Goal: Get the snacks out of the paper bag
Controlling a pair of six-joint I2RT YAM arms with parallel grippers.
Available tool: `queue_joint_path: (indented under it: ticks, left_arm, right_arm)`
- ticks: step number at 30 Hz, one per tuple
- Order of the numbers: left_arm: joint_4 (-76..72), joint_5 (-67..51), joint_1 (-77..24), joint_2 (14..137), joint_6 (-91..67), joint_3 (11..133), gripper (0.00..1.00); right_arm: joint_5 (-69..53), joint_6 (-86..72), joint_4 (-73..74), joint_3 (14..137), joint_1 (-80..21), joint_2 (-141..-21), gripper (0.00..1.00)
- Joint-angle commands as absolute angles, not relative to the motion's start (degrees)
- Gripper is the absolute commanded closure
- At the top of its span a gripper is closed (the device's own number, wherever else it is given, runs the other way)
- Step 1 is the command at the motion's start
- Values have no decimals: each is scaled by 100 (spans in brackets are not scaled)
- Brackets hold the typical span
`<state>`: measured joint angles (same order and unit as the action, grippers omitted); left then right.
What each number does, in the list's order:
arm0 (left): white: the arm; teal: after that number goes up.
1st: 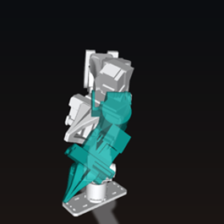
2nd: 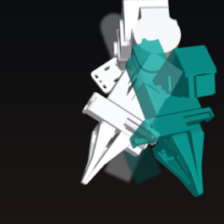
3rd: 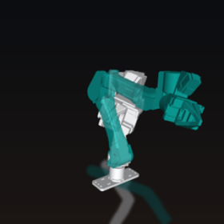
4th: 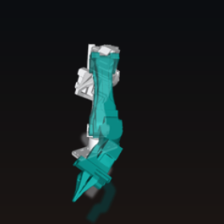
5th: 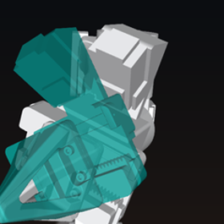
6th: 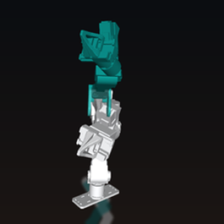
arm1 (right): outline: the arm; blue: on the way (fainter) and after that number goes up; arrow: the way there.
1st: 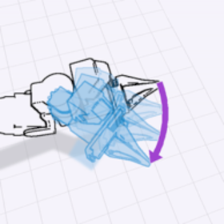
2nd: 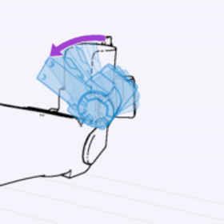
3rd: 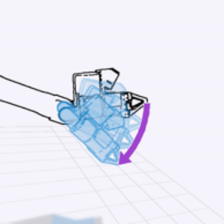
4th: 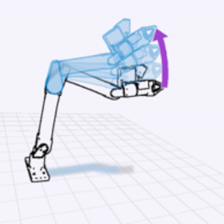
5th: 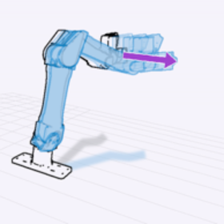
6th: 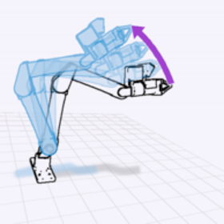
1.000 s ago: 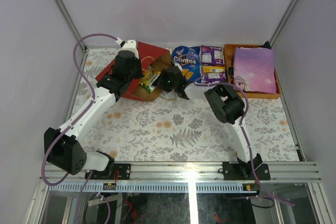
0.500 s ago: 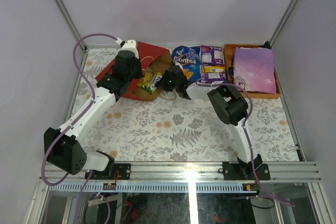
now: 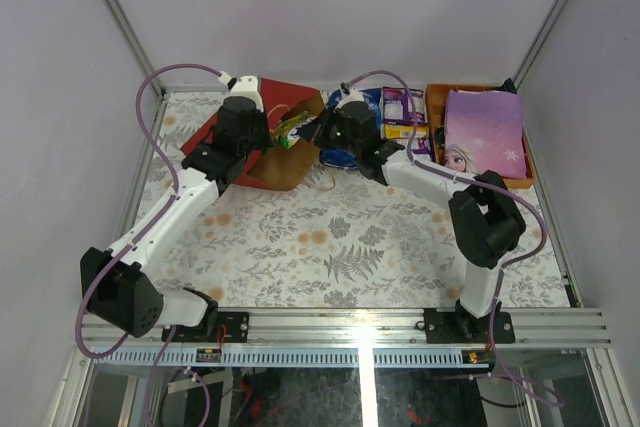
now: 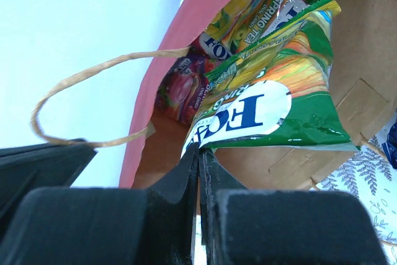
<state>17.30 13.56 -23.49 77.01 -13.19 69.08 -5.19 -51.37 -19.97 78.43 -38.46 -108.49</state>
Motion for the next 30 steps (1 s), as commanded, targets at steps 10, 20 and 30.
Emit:
queue_joint_path:
  ticks: [10,20,30]
  left_arm:
    - [1760,1559,-2422,7554,-1257,6983,100]
    - [1767,1606,-2433,7586,-1230,6985,100]
    - [1722,1568,-2436,7638,-1217,6970,100]
  right_arm:
    - [-348,-4731,-1975,6845,-3843,-9089,100]
    - [-486,-4549,-1779,5654,-3302,-8116,100]
    - [-374,-4070,-1136,4027,-2173,-6434,100]
